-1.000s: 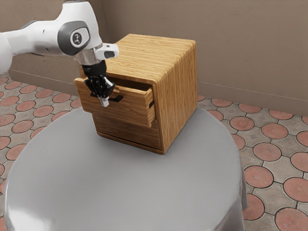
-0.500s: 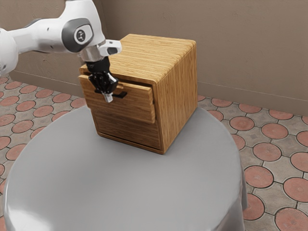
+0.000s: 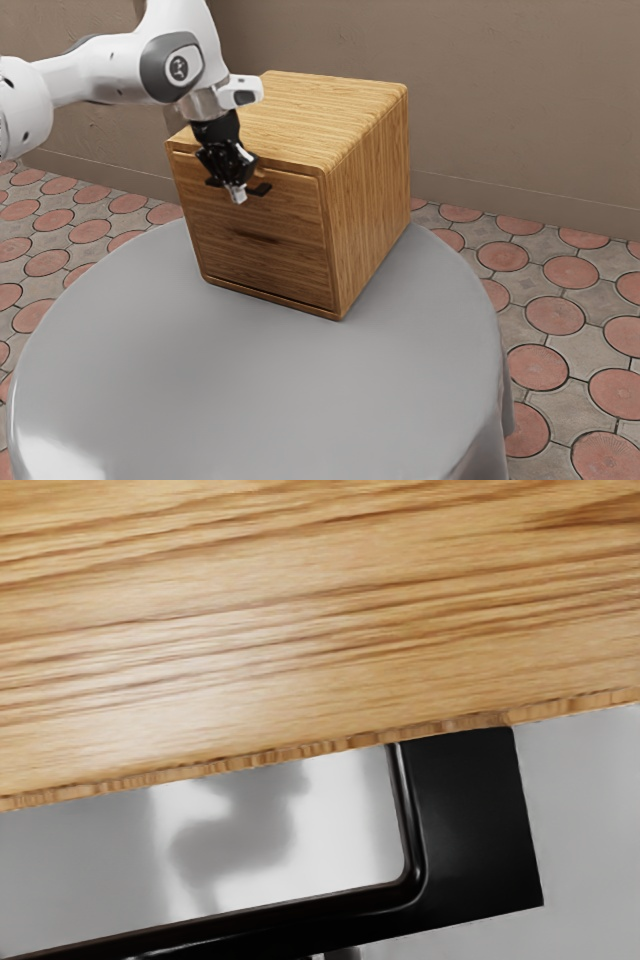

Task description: Push the drawer handle with one arm to close the drawer

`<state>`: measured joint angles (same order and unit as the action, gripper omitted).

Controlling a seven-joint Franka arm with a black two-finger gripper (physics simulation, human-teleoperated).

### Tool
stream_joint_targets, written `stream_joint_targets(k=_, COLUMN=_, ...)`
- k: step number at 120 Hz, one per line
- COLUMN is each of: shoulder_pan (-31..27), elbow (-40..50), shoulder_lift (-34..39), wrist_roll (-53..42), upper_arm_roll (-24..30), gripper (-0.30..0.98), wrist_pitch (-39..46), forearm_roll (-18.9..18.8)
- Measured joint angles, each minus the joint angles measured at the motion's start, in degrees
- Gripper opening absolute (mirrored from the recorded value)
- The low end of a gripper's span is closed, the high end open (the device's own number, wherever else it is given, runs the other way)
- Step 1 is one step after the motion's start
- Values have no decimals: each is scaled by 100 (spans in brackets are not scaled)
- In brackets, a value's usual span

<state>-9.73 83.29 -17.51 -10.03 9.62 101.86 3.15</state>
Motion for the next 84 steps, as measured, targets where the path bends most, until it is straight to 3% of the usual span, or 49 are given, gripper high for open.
stream_joint_targets(k=29, shoulder_pan=55, elbow=-49, shoulder_lift=-39, wrist_roll=48, upper_arm_roll=0, gripper=-7, wrist_pitch=1, forearm_roll=-5)
stream_joint_targets(k=44, shoulder_pan=-36, elbow=367, shoulder_lift=853, wrist_roll=90, upper_arm_roll=-14, gripper=-10, wrist_pitch=-142, forearm_roll=-5)
stream_joint_targets(k=60, shoulder_pan=-104, elbow=715, shoulder_lift=2409, wrist_roll=56, upper_arm_roll=-70, gripper=19, wrist_pitch=-1105, forearm_roll=-4)
stream_joint_targets(k=84, shoulder_pan=-49, elbow=698, shoulder_lift=2983, wrist_roll=-521, upper_arm_roll=-66, gripper=49, wrist_pitch=-2482, forearm_roll=6)
